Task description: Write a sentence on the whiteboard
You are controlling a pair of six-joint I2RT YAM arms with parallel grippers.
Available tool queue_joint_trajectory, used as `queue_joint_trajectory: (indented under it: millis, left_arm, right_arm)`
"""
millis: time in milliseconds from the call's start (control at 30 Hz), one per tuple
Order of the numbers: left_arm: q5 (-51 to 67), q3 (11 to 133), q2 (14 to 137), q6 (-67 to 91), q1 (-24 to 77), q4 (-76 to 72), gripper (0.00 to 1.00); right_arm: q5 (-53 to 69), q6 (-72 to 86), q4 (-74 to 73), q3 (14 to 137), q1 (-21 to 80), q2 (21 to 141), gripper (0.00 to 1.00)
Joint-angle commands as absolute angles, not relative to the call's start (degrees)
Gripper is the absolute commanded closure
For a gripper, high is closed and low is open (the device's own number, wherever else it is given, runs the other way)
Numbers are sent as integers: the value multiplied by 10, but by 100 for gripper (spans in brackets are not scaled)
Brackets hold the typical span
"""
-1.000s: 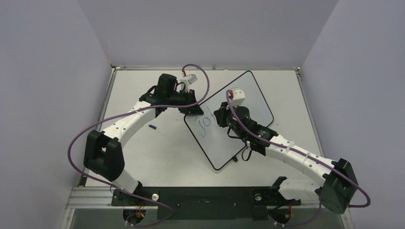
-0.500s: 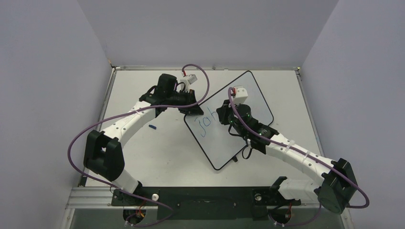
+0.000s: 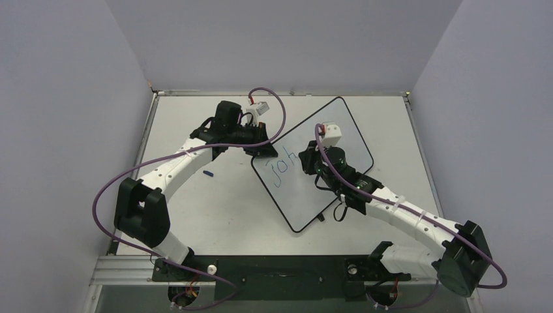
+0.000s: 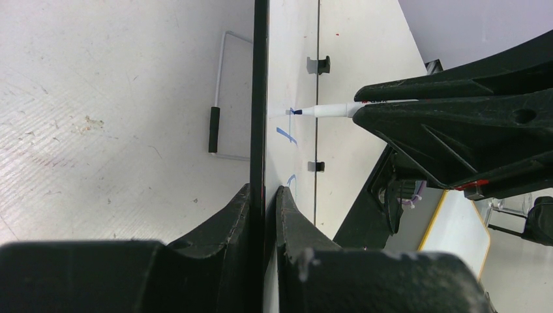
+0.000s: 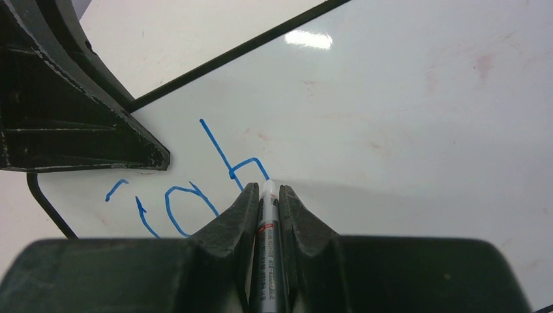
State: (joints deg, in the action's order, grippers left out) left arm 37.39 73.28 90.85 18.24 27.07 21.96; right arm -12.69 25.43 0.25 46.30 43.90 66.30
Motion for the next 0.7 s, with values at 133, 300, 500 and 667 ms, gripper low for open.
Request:
queue_joint_trajectory:
  millis: [133,300,500,667]
  left_arm:
    - [303,727,903,121,277,254,100]
    - [304,726,902,121,277,254,100]
    - [305,726,903,122,277,254,100]
    - [305,725,899,123,277,252,100]
  right_arm:
    - [-110,268,-33,446,446,651,100]
    - [-109,274,-40,443,457,637,100]
    - [-103,285,-47,442,468,626,100]
    - [-84,289,-42,445,473,620,100]
